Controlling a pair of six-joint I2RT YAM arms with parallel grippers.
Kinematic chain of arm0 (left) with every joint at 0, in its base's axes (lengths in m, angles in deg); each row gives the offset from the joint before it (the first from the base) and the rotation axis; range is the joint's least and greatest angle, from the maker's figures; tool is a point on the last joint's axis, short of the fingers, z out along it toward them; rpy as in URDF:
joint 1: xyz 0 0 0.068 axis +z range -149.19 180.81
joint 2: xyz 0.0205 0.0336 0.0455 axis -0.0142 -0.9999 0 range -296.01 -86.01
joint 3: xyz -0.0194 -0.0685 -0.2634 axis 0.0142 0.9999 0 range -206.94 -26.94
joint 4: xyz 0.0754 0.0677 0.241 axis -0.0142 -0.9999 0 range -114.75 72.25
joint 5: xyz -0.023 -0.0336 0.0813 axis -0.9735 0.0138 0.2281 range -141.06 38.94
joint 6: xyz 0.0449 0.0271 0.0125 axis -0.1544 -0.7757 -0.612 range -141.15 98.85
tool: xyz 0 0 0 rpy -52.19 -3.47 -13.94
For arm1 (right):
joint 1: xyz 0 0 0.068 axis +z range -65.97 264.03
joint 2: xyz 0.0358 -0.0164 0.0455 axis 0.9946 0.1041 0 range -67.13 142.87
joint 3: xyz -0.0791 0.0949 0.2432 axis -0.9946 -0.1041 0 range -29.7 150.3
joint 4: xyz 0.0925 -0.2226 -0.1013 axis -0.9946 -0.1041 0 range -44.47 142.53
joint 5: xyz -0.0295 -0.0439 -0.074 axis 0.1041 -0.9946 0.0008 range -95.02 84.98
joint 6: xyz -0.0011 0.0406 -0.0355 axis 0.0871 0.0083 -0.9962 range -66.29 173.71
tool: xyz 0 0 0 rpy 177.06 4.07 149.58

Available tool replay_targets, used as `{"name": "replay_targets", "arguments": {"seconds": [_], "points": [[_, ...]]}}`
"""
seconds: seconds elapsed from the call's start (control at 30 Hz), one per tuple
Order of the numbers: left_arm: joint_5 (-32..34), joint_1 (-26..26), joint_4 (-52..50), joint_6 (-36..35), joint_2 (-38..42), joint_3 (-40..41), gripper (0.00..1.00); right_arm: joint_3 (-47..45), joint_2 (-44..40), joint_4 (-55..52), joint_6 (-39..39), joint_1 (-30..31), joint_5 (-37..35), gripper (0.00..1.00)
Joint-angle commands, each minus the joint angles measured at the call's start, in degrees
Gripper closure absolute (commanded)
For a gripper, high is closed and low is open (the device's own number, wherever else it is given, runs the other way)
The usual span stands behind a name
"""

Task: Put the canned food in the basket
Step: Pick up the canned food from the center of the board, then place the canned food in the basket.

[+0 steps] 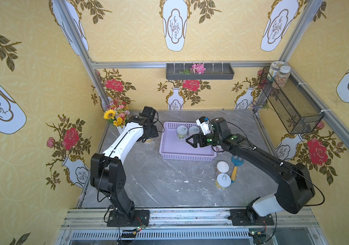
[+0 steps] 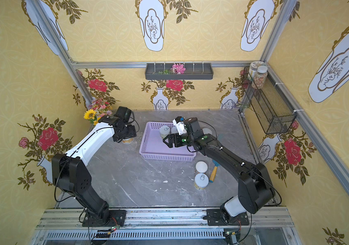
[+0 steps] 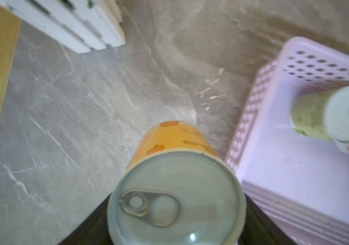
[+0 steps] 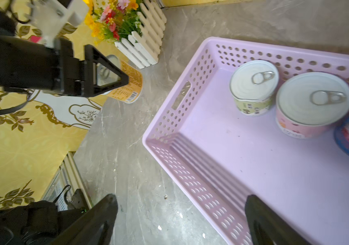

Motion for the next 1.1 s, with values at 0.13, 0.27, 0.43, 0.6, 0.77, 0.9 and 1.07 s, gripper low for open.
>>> {"name": "replay_targets", "arguments": {"seconds": [0.13,0.27,0.43,0.6,0.77,0.9,1.07], "points": [[-4.1,-6.8,0.7,-3.6,-5.9,-12.1,0.26,-2.9,-4.3,-0.9,-1.7,-4.8,-0.5,0.03],[-6.2,-9.8,1.5,-3.5,-10.9,-16.3,0.29,-3.8,-6.5,-2.9,-2.4,-6.9,0.7,0.03],[-8.9,-11.7,3.2,-2.8,-16.5,-18.8,0.31,-5.0,-8.6,-4.7,-2.8,-8.4,1.2,0.03],[-10.9,-13.8,4.3,-2.7,-20.4,-20.0,0.33,-6.6,-10.6,-5.6,-2.8,-10.6,1.3,0.03],[-12.4,-17.1,5.9,-1.2,-22.3,-20.2,0.34,-9.2,-13.2,-6.5,-0.7,-14.9,0.2,0.03],[-13.8,-19.4,7.3,0.8,-24.0,-21.0,0.34,-11.1,-16.1,-8.5,-0.6,-18.1,-0.6,0.03],[-14.8,-21.8,11.1,4.0,-26.8,-22.8,0.34,-13.5,-20.4,-10.5,0.4,-22.2,-1.1,0.03]]}}
